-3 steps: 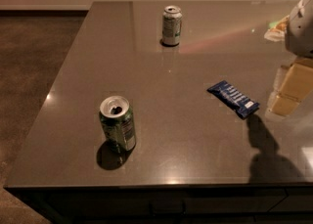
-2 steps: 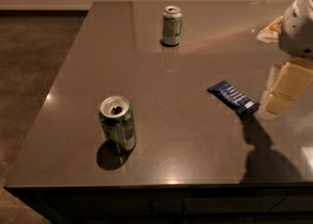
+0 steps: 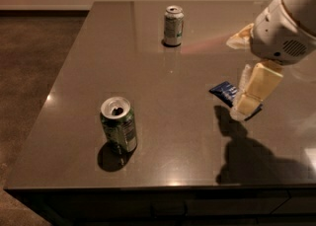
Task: Pick green can
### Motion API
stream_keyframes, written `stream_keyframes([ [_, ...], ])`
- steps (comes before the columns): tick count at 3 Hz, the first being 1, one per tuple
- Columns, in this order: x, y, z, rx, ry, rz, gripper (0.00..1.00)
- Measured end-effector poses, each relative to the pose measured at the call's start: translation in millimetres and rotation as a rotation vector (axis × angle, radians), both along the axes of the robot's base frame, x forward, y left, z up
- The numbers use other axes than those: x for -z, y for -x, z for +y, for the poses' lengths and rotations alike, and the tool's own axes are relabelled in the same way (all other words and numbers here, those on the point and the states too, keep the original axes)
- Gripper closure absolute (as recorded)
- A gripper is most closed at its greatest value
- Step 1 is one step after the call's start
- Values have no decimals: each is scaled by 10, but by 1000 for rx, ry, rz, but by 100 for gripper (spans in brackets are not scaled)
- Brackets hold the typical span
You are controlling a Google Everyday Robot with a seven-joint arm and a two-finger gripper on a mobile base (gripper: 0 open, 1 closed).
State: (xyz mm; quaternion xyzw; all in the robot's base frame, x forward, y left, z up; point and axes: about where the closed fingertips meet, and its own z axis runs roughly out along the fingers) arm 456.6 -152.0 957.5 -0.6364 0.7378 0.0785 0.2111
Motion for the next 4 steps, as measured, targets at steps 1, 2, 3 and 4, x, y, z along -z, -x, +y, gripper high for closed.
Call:
stream_keyframes([
  [1,32,-15,286,-57,-67,14,0],
  [2,68,7,584,-123,-149,35,0],
  [3,137,47,858,-183,-206,45,0],
  [4,257,86,1145,-241,-237,56,0],
])
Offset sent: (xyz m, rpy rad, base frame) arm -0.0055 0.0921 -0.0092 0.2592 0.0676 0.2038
